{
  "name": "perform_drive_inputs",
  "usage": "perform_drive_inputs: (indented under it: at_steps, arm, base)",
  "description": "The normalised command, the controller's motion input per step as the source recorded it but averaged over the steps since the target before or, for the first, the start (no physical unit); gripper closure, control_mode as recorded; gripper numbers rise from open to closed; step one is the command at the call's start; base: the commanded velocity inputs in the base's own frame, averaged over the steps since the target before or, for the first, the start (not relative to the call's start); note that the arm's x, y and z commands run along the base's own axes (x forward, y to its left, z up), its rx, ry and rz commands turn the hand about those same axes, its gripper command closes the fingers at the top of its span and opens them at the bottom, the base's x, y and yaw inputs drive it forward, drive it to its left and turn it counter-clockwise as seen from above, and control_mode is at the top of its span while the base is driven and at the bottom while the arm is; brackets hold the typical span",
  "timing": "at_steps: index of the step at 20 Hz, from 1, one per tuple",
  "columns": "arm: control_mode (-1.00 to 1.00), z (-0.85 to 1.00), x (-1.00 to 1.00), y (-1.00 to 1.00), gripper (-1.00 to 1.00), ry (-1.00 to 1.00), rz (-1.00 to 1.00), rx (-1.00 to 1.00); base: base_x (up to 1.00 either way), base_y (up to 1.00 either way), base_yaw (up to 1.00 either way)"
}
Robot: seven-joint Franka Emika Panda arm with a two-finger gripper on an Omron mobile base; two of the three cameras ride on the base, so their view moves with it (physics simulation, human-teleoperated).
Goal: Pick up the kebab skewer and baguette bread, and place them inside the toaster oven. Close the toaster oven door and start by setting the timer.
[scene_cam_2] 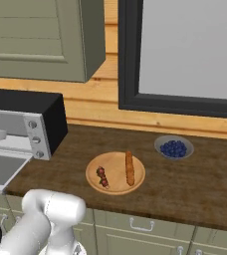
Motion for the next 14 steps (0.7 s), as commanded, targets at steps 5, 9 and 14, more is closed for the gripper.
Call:
perform_drive_inputs:
  at_steps: [5,9,14]
  arm:
    - [-1.0,-0.29,0.45,0.75,-1.0,-0.08,-0.09,0.11]
    - [-1.0,-0.06,0.53,0.4,-1.0,-0.04,-0.04,0.06]
    - [-1.0,-0.24,0.42,0.39,-1.0,-0.01,-0.04,0.0]
  base:
    - [0.0,0.0,0.0]
    - [0.0,0.0,0.0]
    - [0.0,0.0,0.0]
